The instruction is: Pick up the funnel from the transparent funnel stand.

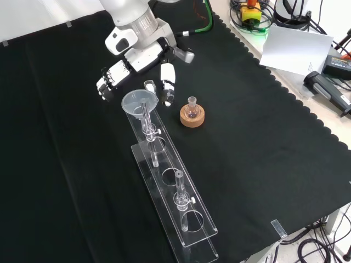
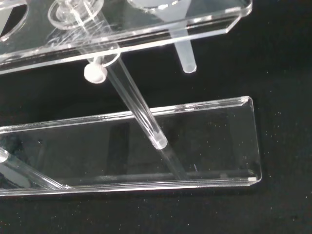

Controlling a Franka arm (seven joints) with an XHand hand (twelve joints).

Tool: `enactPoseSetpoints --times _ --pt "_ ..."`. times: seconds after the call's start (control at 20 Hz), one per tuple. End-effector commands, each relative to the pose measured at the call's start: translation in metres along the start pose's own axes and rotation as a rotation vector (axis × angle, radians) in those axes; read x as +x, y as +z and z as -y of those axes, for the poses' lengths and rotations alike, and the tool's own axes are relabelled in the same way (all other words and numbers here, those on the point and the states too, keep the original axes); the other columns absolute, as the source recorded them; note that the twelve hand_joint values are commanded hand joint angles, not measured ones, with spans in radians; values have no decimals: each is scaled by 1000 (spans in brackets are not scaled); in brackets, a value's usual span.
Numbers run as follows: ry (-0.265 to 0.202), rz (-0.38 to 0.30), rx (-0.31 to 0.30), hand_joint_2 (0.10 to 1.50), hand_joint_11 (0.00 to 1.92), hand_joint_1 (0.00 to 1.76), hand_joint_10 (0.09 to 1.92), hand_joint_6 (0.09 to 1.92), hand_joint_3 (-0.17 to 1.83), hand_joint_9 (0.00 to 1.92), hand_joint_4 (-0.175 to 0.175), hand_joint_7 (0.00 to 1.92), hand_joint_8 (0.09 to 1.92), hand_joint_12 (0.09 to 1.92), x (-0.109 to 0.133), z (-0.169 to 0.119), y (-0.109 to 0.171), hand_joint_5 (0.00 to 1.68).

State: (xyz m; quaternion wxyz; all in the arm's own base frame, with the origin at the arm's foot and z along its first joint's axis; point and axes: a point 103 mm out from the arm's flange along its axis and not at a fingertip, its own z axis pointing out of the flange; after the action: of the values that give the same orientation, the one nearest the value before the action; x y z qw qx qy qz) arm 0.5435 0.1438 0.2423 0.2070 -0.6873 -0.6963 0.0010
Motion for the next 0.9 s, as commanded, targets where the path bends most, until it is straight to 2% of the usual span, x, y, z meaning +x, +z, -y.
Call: enactPoseSetpoints --times 0.05,0.55,0.9 --pt "-11 -1 11 670 0 454 87 87 40 0 -100 61 87 87 -6 -4 -2 0" --pt "-22 -18 50 671 0 457 87 87 38 0 -133 99 87 87 -8 -7 3 0" --pt "-25 -17 70 672 0 454 87 87 36 0 -135 115 87 87 -6 -15 6 0"
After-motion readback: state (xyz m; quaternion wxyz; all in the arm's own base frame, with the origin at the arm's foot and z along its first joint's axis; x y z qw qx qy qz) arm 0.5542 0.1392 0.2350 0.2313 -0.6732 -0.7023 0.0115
